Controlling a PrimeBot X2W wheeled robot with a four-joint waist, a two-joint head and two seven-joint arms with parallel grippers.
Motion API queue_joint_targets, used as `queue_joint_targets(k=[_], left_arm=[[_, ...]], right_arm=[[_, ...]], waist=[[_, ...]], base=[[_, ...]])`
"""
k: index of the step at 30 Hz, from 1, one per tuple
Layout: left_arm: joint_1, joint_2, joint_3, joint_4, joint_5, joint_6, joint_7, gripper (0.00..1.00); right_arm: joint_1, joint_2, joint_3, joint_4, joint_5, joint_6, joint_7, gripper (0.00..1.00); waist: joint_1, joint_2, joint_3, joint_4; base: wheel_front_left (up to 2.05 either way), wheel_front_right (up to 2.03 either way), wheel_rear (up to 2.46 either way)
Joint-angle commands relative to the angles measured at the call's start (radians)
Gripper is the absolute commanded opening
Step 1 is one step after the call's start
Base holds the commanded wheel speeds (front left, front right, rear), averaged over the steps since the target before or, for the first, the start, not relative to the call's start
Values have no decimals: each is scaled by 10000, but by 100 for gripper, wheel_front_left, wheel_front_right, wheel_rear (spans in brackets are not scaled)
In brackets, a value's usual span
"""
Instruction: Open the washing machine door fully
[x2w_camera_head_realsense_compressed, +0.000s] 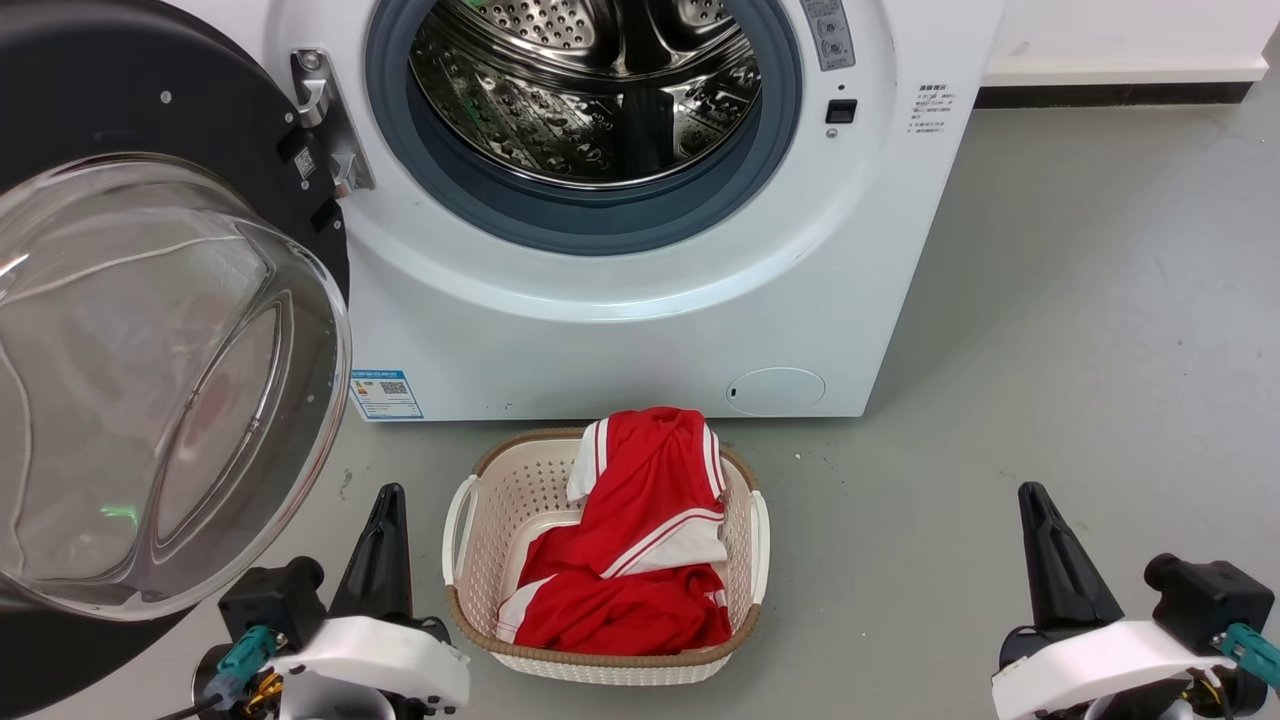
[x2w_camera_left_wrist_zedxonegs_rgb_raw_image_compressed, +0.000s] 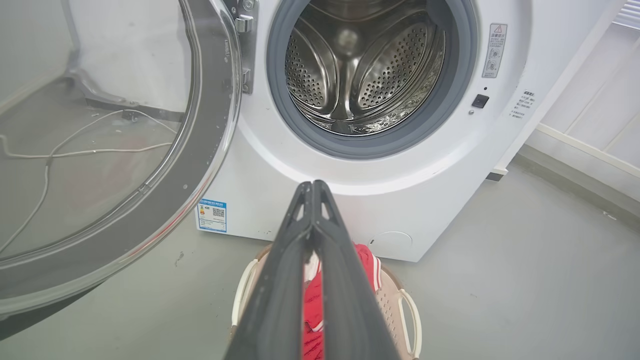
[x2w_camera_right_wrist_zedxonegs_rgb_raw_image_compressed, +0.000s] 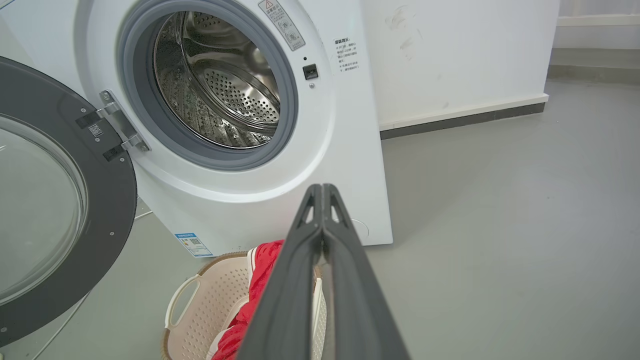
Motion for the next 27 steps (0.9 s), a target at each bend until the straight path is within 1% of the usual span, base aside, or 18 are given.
queue_joint_targets(k=[1,9,10,27], left_arm=[[-221,9,161,-94,-539,-111,126,0],[-295,-96,441,24,-1874,-339,472,0],[-295,-96,441,24,-1874,-339,472,0],[-415,-293,970,221,-4322,-753,1118,0]], right_arm=[[-272,-92,-10,-83,645,1,77,0],[-425,-165,-28,100,2202,1,286,0],[-425,-165,-28,100,2202,1,286,0],[-655,-260,-111,407,5021,0,706,0]], waist=[[0,-1,-9,2],[0,-1,-42,10],[0,-1,-42,10],[0,-1,-110,27]], base=[[0,0,0],[0,0,0],[0,0,0],[0,0,0]])
